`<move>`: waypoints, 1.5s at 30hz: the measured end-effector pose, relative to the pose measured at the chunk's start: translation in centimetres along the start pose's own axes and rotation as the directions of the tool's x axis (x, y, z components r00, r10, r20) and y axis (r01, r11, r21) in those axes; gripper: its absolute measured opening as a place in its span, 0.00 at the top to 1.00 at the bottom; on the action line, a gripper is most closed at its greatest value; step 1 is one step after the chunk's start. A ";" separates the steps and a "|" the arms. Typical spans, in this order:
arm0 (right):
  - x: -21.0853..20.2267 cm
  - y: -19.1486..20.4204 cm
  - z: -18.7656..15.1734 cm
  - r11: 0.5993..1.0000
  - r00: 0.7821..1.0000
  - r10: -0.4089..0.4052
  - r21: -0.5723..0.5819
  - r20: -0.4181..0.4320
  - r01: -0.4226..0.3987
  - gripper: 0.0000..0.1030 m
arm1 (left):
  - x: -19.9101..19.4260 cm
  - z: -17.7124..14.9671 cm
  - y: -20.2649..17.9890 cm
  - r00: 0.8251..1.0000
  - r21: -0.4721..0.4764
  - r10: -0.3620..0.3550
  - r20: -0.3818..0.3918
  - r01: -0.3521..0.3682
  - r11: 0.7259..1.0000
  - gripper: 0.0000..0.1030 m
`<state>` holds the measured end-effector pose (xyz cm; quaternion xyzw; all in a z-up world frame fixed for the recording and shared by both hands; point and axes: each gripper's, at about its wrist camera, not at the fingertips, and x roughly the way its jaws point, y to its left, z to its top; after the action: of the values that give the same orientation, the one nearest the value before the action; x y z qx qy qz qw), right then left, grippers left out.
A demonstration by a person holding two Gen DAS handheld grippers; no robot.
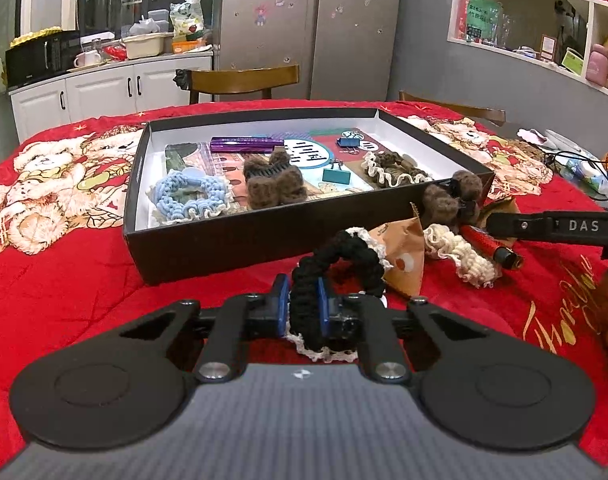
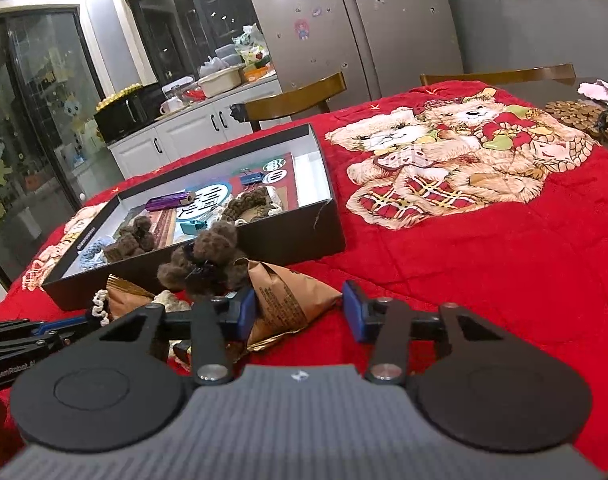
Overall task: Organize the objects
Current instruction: 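Grasp the black-and-white scrunchie with left while right grasps the brown paper packet, then lift and carry the scrunchie and paper packet over the open box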
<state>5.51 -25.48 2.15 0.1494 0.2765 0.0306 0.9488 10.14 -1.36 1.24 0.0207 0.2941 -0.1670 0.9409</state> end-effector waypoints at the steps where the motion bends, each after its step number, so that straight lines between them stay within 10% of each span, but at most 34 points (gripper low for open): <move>1: -0.1 -0.1 0.0 1.000 1.000 0.005 0.004 0.005 -0.005 0.53 | 0.0 0.0 0.0 1.000 -0.001 0.003 0.001 -0.003 1.000 0.82; 45: -5.4 2.9 2.5 0.995 0.969 0.090 0.015 0.231 -0.096 0.53 | -4.7 1.5 0.6 0.979 -0.002 0.051 0.199 -0.052 0.999 0.82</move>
<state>2.37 -24.18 7.80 0.1769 0.1578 0.0537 0.9700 7.56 0.42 5.08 0.0130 0.1977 -0.1444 0.9695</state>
